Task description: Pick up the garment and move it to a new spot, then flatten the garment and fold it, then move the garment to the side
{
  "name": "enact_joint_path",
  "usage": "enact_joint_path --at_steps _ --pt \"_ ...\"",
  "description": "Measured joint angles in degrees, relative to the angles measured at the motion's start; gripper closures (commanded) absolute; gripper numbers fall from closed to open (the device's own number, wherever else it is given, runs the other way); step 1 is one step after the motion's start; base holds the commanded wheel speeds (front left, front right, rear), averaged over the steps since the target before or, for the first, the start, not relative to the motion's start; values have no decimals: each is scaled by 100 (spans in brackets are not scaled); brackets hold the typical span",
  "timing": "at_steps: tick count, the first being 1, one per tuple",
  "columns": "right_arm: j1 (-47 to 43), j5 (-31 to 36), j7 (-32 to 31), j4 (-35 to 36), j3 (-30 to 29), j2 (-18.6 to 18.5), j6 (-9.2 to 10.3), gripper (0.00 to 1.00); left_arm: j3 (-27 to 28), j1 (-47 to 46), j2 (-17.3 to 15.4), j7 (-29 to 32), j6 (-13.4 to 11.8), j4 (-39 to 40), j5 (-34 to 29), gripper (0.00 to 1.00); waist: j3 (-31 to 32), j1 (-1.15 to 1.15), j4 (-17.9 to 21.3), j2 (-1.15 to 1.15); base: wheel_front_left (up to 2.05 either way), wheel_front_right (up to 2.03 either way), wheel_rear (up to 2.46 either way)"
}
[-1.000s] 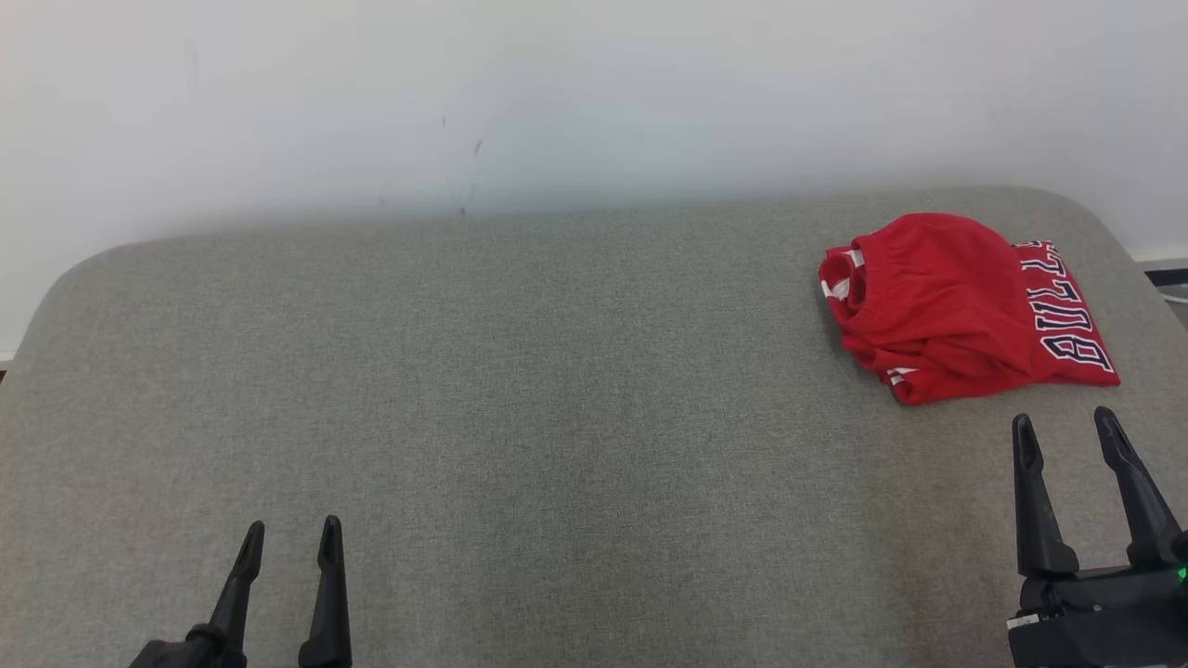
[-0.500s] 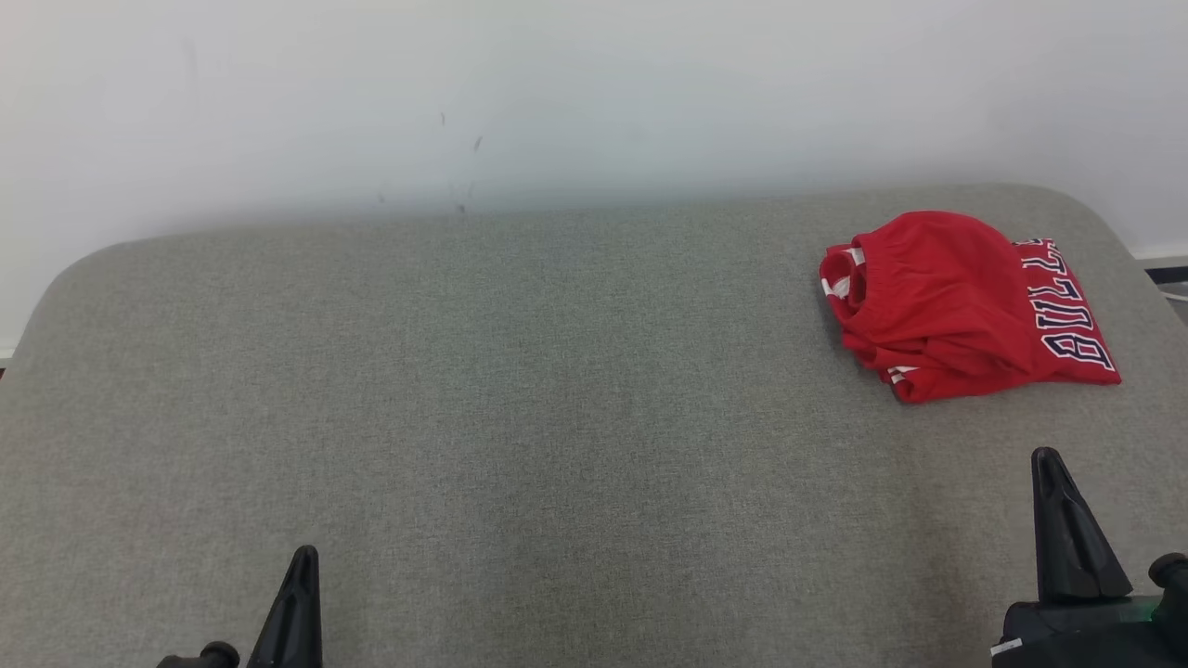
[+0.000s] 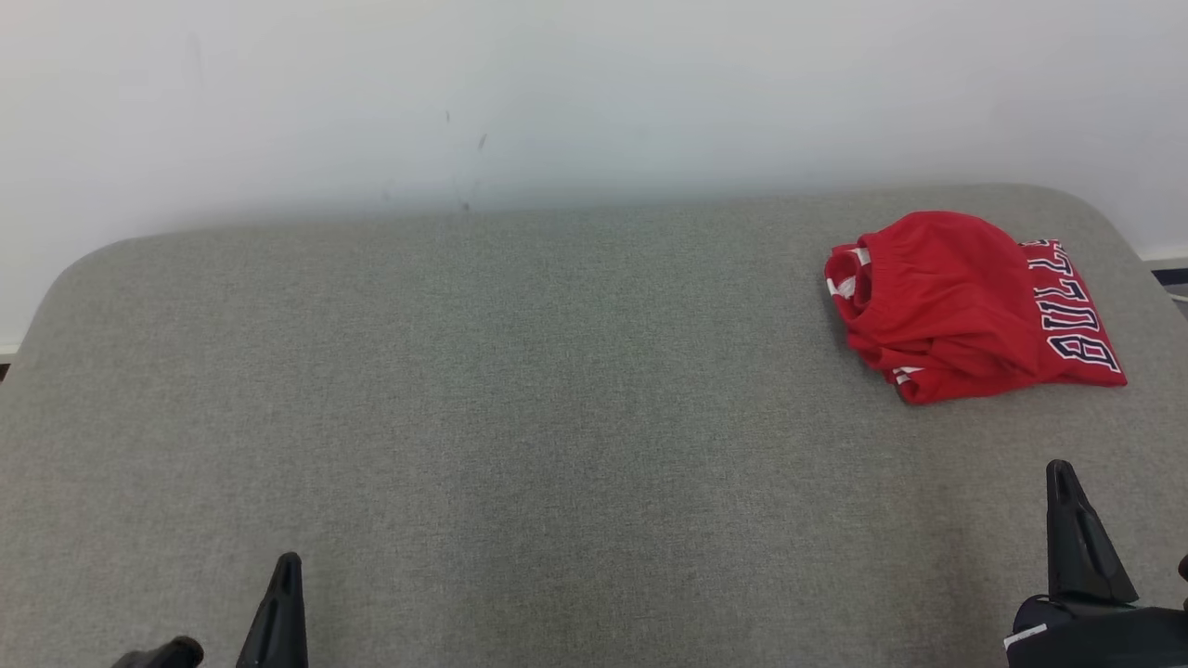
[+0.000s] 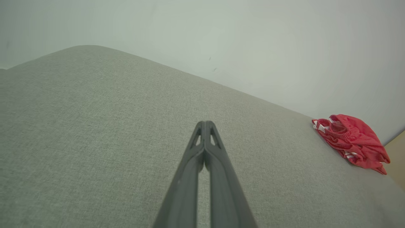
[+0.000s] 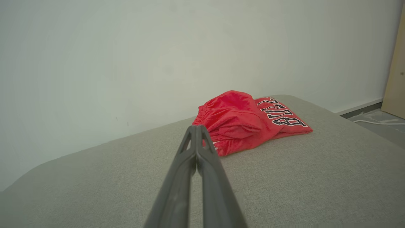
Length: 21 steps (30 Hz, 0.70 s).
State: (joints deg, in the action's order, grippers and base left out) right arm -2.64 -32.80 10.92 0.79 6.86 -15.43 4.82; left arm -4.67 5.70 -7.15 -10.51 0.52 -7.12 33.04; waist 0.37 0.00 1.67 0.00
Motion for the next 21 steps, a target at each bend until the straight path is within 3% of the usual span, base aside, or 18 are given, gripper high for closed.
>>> enact_joint_path --at_steps 21 --pt "214 -1471 -469 -452 -375 318 -285 100 244 -234 112 446 156 -235 1449 100 -11 0 -42 0 0 0 0"
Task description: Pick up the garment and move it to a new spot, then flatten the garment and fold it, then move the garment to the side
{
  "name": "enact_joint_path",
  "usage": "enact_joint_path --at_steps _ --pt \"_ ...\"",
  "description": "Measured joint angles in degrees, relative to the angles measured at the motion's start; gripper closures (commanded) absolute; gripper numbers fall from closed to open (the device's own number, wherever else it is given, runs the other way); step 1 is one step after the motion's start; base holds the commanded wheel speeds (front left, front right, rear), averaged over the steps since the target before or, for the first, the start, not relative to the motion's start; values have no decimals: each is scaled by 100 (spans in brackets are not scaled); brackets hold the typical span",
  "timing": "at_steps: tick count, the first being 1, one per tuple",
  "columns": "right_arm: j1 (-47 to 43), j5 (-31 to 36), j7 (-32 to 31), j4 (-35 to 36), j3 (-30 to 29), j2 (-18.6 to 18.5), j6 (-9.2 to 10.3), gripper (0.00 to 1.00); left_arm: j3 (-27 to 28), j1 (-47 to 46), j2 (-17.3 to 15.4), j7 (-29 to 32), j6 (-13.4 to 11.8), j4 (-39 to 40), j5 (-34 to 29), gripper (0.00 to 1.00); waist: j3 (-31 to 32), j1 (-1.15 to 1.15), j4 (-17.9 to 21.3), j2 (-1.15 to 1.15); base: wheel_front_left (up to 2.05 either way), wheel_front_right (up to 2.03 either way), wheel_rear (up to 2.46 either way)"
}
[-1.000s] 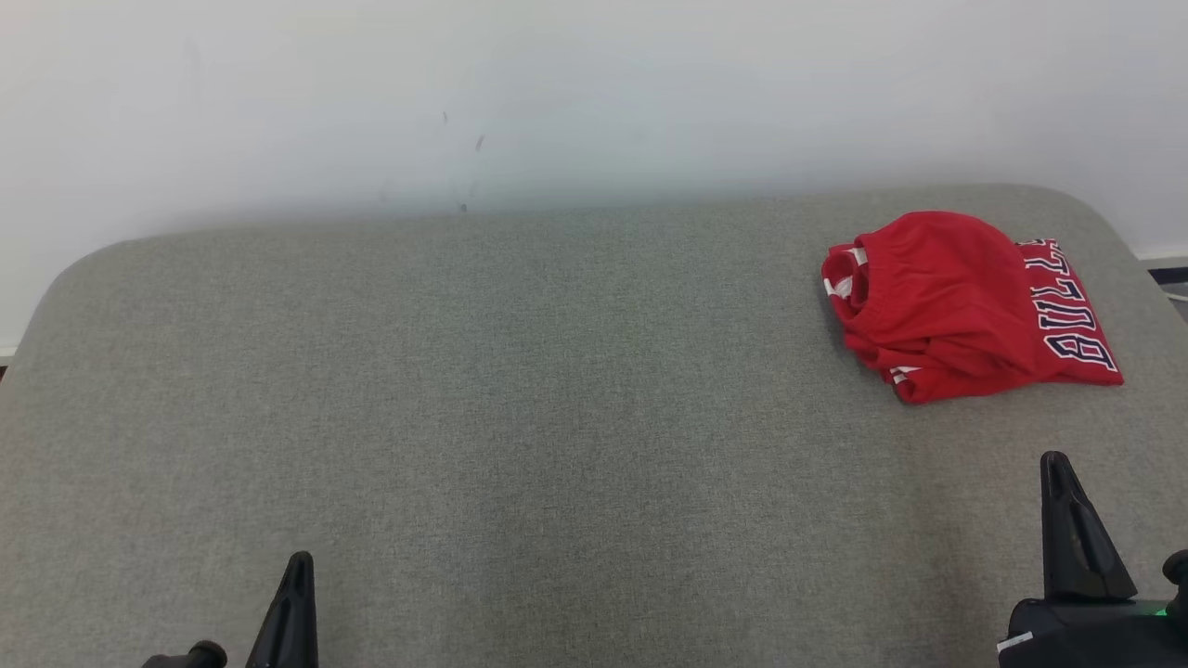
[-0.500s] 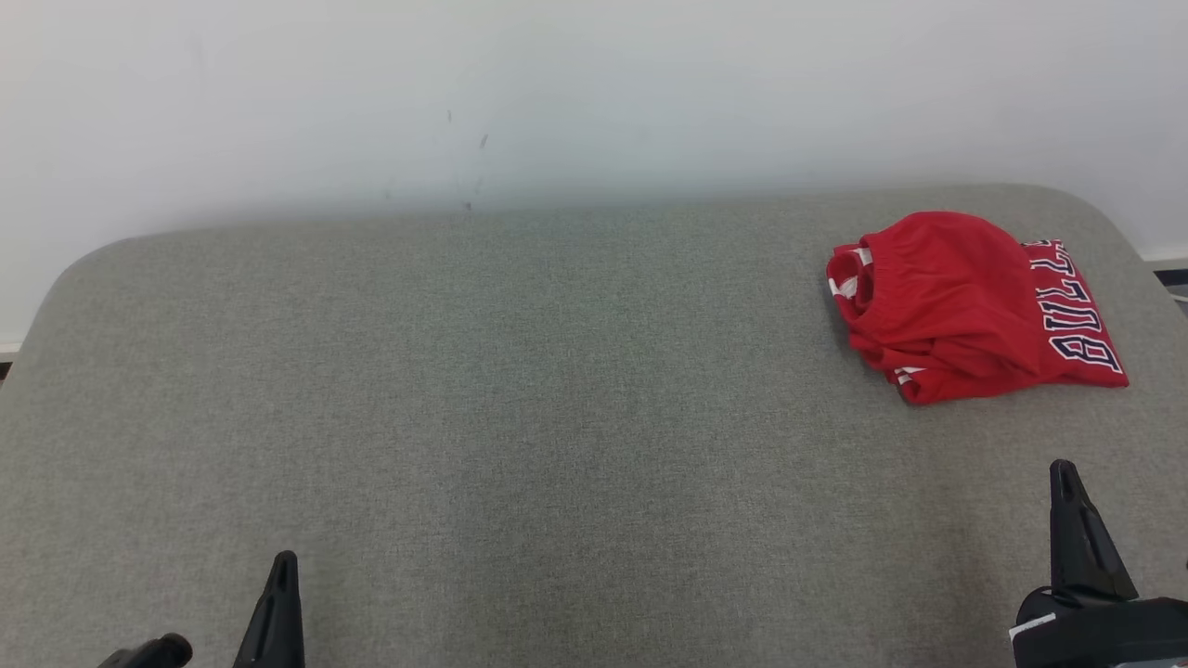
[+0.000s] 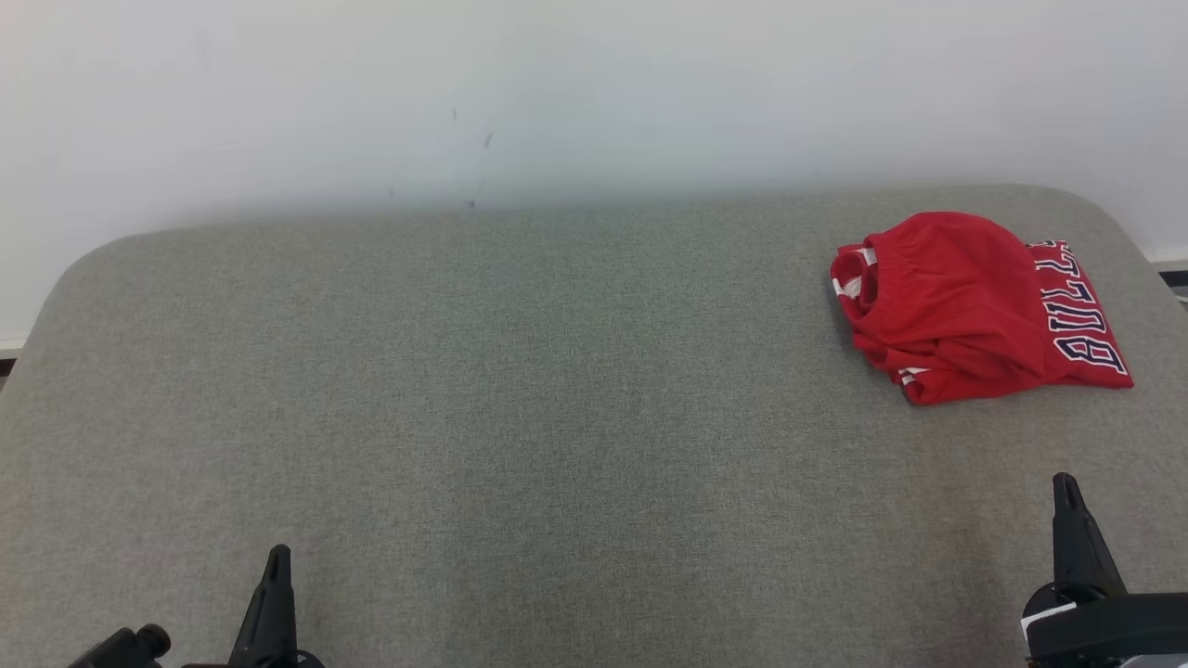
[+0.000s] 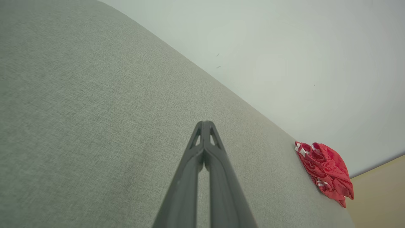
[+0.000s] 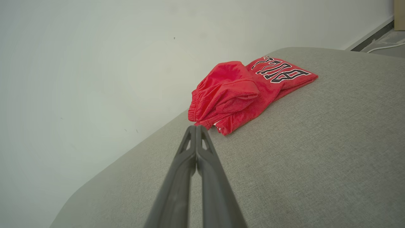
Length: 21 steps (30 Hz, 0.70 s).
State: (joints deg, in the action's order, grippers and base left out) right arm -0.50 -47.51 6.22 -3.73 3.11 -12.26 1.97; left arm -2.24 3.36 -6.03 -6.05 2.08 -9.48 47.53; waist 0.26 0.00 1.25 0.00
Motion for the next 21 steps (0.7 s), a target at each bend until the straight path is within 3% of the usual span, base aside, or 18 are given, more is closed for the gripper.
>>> enact_joint_path --at_steps 21 --pt "160 -1563 -469 -469 -389 350 -302 100 268 -298 113 454 158 -285 1603 100 -13 0 -45 0 0 0 0"
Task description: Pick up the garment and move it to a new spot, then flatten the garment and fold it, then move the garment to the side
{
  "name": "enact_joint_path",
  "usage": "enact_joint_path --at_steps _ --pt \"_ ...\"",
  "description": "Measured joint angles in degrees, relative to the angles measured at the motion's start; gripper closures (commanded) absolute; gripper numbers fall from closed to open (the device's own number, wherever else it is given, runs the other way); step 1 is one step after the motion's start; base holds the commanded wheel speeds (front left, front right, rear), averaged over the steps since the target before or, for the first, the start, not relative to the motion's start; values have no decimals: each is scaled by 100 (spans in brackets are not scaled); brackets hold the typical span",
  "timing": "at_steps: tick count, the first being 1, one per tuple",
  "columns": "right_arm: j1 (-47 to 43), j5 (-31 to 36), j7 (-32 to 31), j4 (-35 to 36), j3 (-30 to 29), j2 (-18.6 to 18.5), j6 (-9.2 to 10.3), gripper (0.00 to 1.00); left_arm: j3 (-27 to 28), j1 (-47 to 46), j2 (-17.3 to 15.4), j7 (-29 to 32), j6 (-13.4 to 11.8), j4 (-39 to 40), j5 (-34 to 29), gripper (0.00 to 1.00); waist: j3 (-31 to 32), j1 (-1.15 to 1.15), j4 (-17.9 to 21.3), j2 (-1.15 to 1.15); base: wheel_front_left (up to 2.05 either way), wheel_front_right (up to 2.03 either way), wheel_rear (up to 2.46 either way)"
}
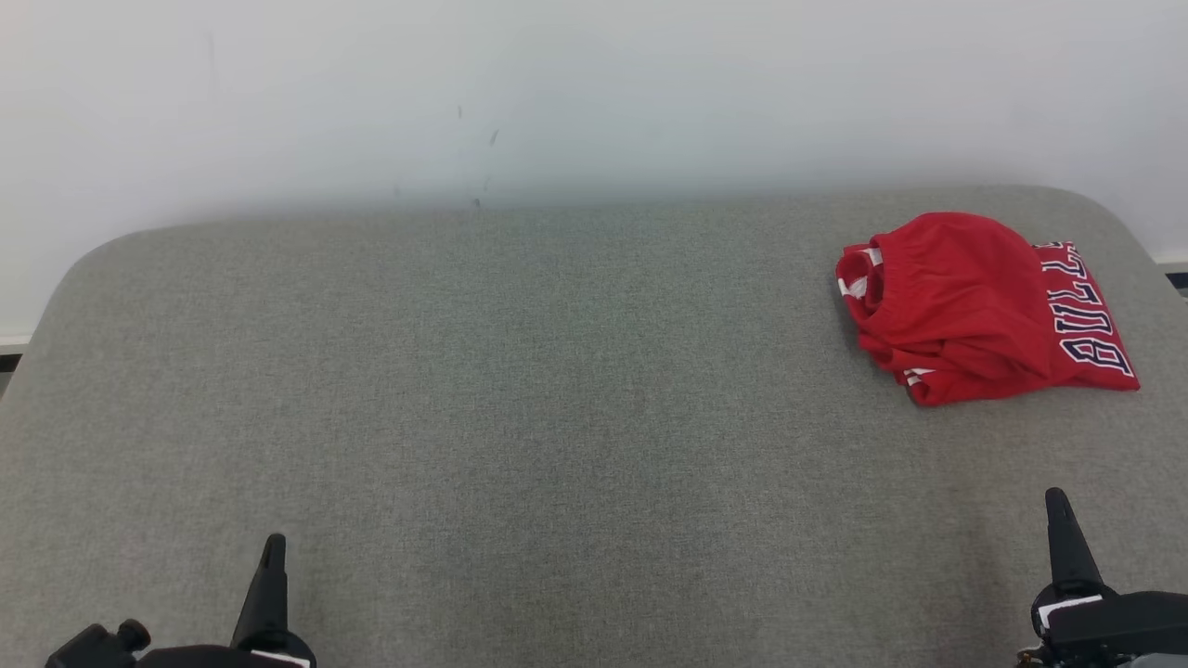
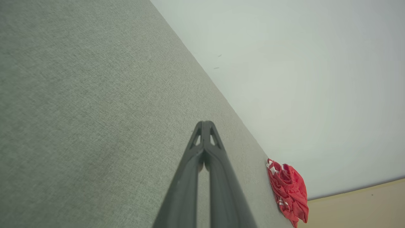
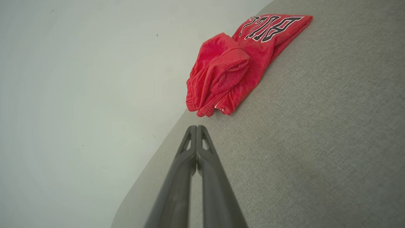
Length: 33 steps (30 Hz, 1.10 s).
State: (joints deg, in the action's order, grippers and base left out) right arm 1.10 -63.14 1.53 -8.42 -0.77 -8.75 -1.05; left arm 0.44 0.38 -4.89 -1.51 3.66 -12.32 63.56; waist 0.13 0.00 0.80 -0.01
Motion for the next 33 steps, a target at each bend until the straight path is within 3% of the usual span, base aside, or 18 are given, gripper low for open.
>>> enact_joint_path --at_steps 33 --pt "313 -2387 -670 -714 -573 514 -479 100 409 -383 192 667 294 -386 2309 100 -20 0 -68 0 0 0 0"
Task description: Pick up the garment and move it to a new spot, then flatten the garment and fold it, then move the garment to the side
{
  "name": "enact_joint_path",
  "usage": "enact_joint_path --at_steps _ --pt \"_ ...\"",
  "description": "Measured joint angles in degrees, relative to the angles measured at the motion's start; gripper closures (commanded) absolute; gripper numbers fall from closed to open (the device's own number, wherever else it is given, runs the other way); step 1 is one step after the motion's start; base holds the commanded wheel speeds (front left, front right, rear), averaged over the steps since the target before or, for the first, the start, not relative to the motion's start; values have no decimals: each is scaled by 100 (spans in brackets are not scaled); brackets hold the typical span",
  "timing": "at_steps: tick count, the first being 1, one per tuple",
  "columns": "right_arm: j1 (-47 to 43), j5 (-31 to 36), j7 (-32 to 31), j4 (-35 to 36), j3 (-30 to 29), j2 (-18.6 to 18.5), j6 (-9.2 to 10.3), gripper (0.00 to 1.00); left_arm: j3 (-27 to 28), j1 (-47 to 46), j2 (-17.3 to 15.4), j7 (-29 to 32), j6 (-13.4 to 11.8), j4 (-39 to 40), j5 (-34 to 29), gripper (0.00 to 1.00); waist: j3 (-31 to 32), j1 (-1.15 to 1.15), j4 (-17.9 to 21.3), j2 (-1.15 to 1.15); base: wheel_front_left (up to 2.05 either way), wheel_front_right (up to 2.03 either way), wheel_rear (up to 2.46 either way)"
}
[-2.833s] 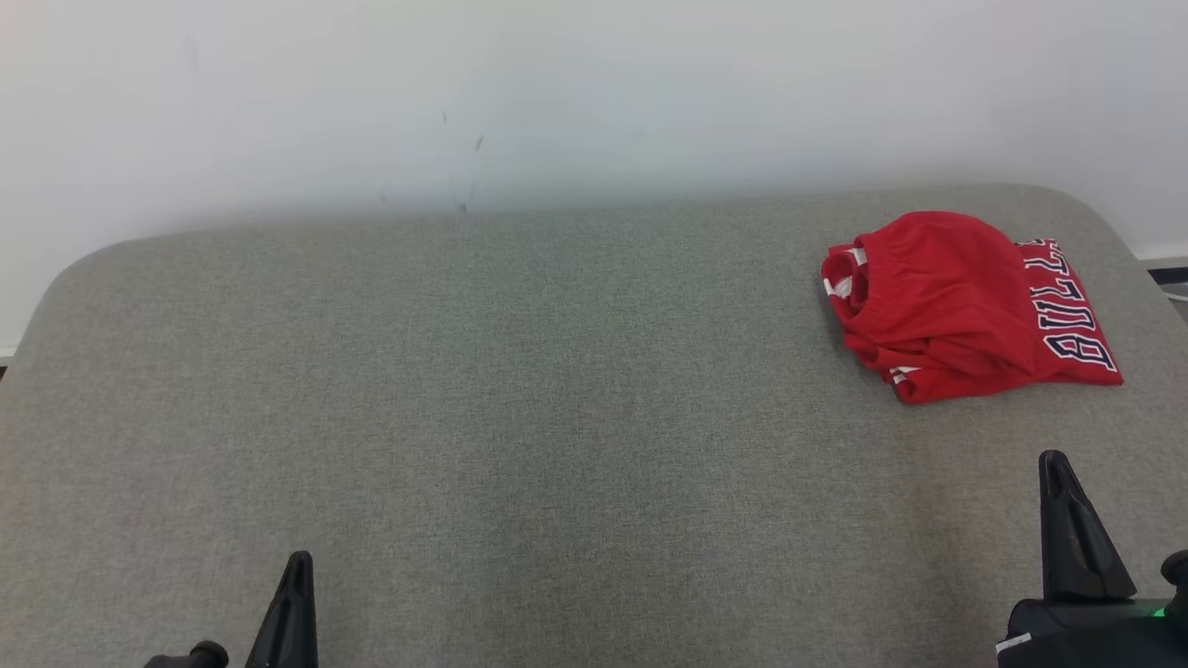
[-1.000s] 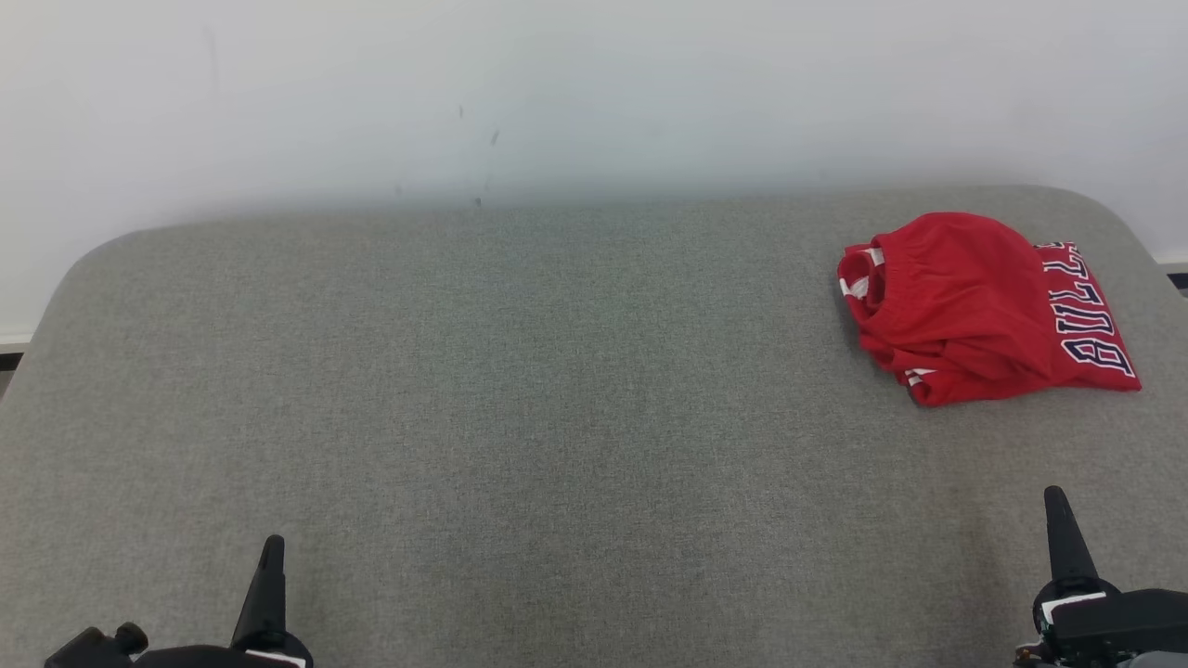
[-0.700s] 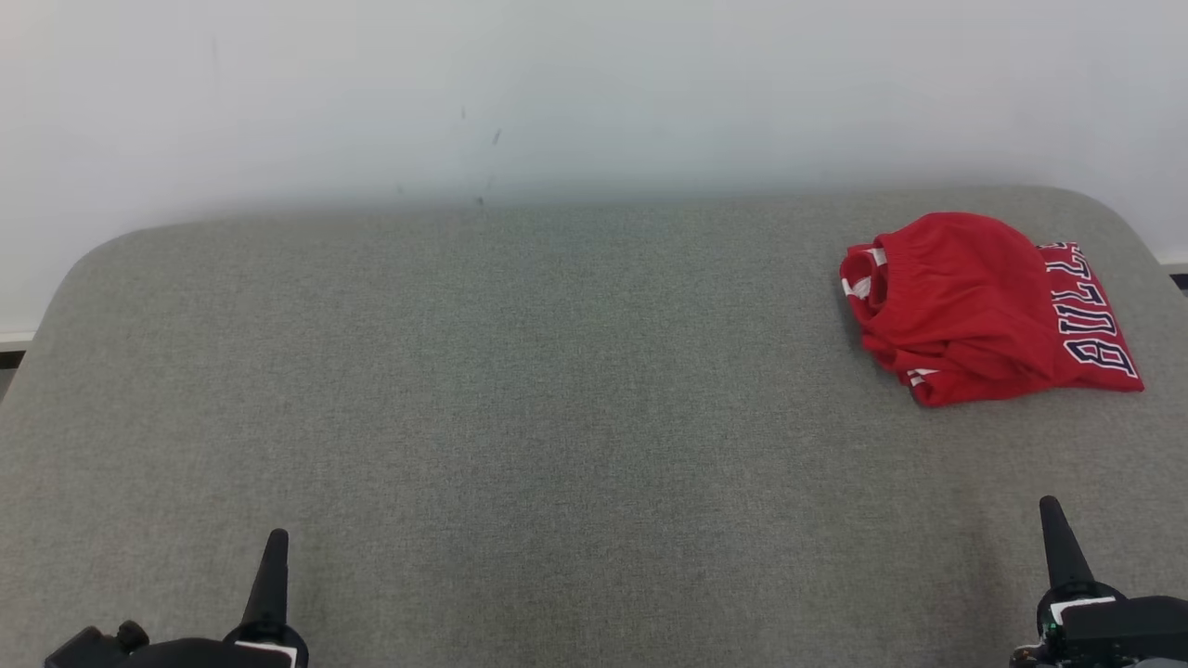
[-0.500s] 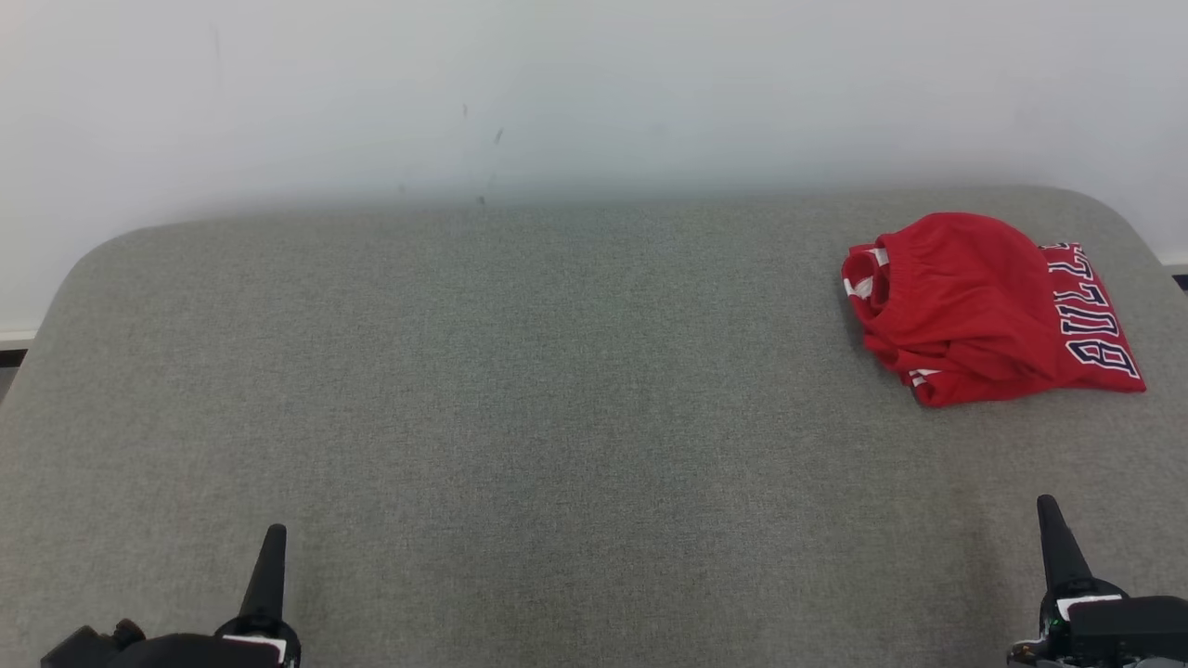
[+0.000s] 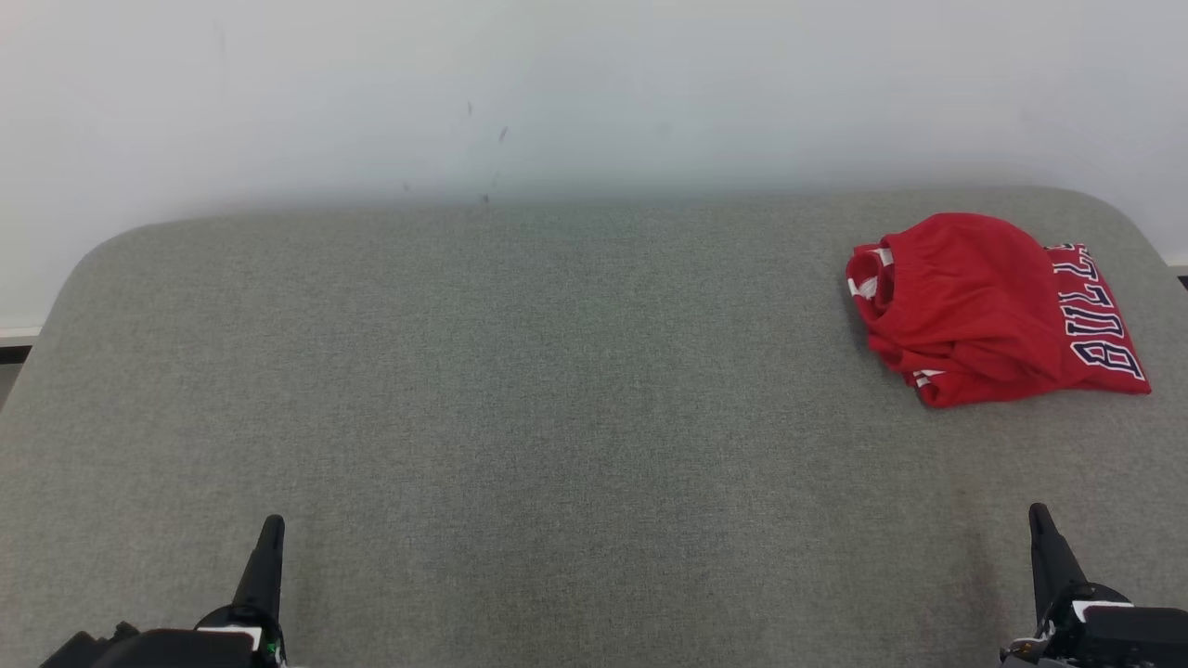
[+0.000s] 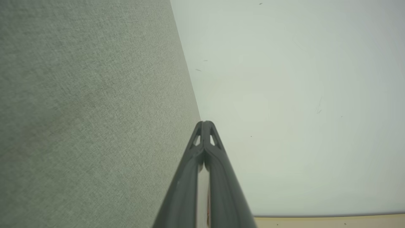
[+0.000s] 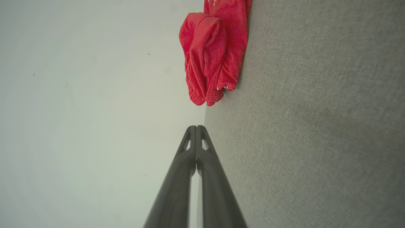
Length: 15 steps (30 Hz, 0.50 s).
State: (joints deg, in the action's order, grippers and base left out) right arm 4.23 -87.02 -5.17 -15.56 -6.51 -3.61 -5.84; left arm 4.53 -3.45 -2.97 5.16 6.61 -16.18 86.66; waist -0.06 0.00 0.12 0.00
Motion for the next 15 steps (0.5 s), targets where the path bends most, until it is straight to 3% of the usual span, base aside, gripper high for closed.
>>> enact_joint_path --at_steps 6,15 --pt "56 -422 -129 -142 -102 99 -82 100 62 -112 46 131 47 -55 413 100 -4 0 -12 0 0 0 0" --pt "104 -442 -132 -149 -111 111 -98 100 67 -121 56 136 47 -69 505 100 -4 0 -12 0 0 0 0"
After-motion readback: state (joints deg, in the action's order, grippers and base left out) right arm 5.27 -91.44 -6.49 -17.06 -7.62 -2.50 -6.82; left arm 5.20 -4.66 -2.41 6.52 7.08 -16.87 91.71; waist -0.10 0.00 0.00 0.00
